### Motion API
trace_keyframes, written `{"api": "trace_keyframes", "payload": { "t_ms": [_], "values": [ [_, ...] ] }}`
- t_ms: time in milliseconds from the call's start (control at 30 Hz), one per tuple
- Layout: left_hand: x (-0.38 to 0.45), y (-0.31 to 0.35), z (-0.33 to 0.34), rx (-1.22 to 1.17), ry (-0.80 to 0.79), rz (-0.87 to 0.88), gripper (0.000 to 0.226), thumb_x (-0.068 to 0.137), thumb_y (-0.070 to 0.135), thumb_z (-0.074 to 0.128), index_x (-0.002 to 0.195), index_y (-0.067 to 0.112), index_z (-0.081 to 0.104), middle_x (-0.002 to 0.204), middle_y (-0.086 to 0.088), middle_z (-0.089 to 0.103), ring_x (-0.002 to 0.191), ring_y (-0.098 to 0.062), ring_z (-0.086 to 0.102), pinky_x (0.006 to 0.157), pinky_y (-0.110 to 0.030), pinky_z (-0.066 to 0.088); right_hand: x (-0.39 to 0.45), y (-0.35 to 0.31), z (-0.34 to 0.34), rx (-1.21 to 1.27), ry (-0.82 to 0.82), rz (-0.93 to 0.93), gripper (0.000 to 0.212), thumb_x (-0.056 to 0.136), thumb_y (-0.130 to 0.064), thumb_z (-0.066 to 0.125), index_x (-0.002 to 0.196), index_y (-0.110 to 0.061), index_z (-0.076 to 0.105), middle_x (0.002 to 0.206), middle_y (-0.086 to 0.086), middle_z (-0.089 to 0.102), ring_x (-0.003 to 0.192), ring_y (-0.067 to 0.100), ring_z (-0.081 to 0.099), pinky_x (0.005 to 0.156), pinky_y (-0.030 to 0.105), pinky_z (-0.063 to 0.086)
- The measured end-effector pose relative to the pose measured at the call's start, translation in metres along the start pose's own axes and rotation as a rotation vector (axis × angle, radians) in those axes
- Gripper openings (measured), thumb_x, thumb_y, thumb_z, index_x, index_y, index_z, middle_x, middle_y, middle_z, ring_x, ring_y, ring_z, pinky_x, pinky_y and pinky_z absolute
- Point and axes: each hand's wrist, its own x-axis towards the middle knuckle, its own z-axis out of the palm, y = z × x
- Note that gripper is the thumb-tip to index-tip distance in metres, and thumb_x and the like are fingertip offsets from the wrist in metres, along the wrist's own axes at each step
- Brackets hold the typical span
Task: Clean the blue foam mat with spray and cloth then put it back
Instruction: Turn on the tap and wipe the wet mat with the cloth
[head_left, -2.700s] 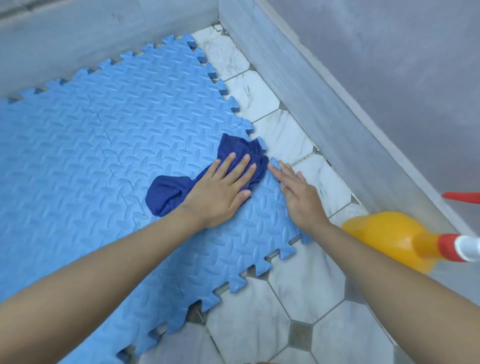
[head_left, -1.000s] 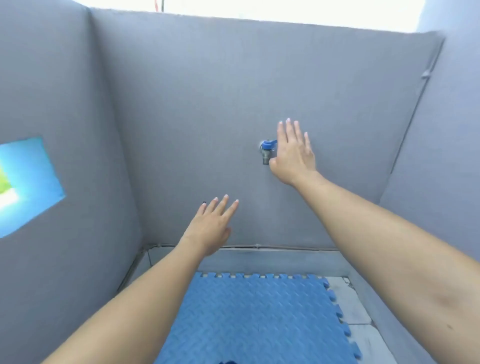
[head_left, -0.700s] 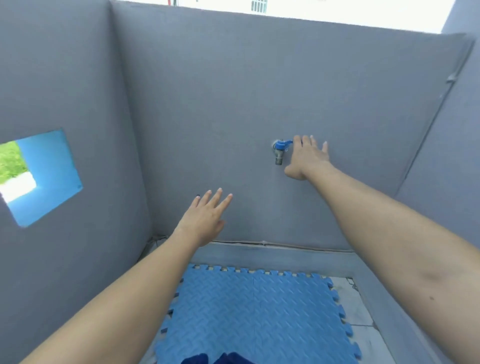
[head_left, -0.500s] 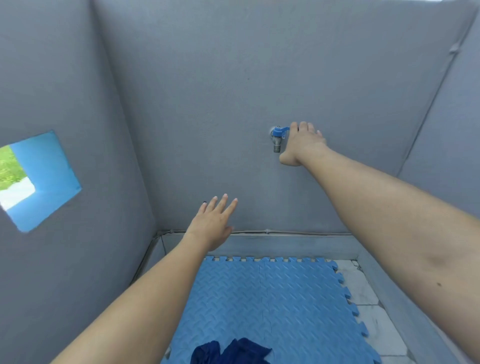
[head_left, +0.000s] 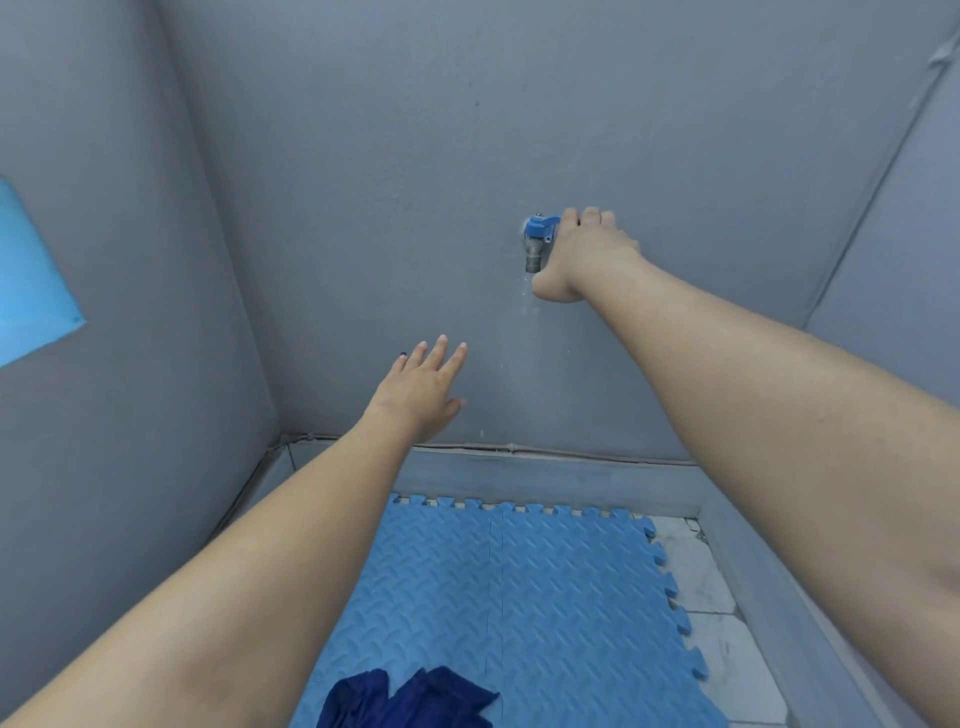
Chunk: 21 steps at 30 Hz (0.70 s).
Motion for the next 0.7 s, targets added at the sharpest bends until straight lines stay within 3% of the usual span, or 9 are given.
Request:
{"api": "trace_keyframes", "payload": {
  "t_ms": [233,467,700],
  "values": [
    [-0.007,-0.013,0.015,-0.007,-0.045,-0.02,0.071,0.1,0.042,0.038,0.154,0.023,-0.004,0.162,-0.006,-0.004,0.148,-0.029,0.003,0.12,-0.043,0.011,-0.004,-0.002,0.0,0.003,0.009,0.008,0.077,0.083,-0.037,0.057,0.145,-0.006,0.025,0.142,0.013,0.035,0.136,0.028,0.029,0.099,0.038,0.037],
    [-0.006,-0.022,0.017,-0.008,-0.01,-0.017,0.071,0.1,0.043,0.038,0.154,0.022,-0.003,0.162,-0.008,-0.002,0.148,-0.029,0.005,0.119,-0.043,0.013,-0.01,-0.005,0.007,-0.006,0.012,0.011,0.097,0.082,-0.038,0.058,0.155,-0.005,0.004,0.152,0.013,0.023,0.144,0.029,0.017,0.108,0.038,0.033],
    [-0.007,-0.029,0.025,-0.041,-0.012,-0.03,0.071,0.1,0.042,0.038,0.154,0.022,-0.004,0.162,-0.008,-0.004,0.148,-0.028,0.004,0.119,-0.042,0.012,-0.013,-0.003,0.01,-0.002,0.009,-0.016,0.1,0.083,-0.039,0.055,0.156,-0.007,-0.005,0.16,0.013,0.009,0.149,0.03,0.004,0.115,0.043,0.027]
  ]
}}
